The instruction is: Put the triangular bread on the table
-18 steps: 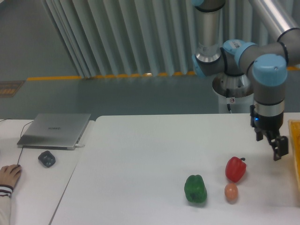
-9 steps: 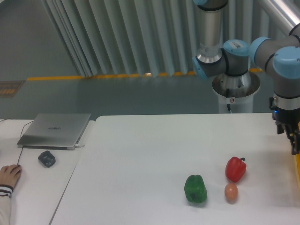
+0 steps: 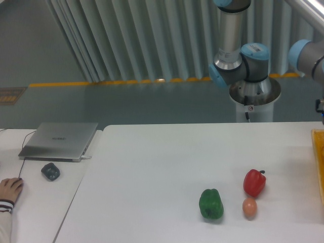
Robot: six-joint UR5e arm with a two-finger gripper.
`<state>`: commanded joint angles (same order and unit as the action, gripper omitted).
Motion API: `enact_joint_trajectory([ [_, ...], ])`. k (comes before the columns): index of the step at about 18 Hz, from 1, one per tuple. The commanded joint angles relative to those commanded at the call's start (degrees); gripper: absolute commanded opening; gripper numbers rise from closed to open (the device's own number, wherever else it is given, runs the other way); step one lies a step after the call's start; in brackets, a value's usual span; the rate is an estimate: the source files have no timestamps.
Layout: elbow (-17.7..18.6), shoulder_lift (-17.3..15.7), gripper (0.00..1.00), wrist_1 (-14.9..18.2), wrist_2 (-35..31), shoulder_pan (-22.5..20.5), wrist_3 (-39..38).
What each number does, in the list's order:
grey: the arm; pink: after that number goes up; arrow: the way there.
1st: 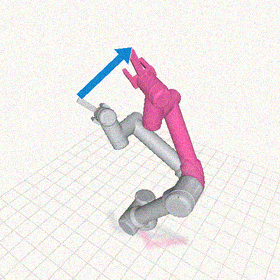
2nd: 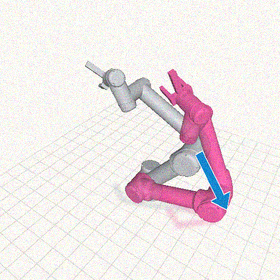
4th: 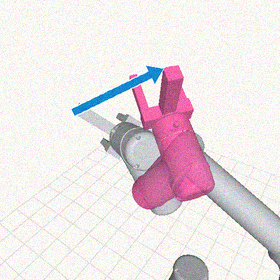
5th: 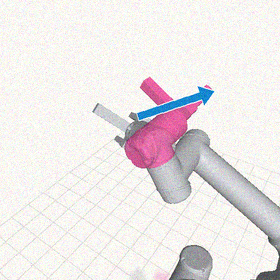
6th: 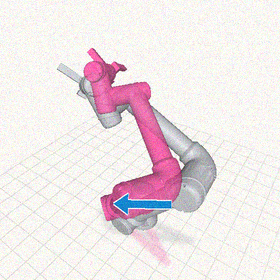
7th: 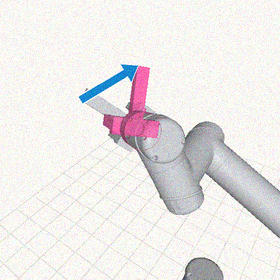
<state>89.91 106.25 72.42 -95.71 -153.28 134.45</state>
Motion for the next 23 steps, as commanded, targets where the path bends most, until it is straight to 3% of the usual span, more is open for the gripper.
enact_joint_trajectory([
  [4, 0.35, 0.88, 1.00, 0.53, -0.18, 0.00, 3.00],
  [16, 1.76, 0.97, 1.00, 0.70, -0.88, -4.75, 23.30],
  [23, 2.28, 3.43, 1.00, 0.53, -0.88, -5.80, 32.09],
])
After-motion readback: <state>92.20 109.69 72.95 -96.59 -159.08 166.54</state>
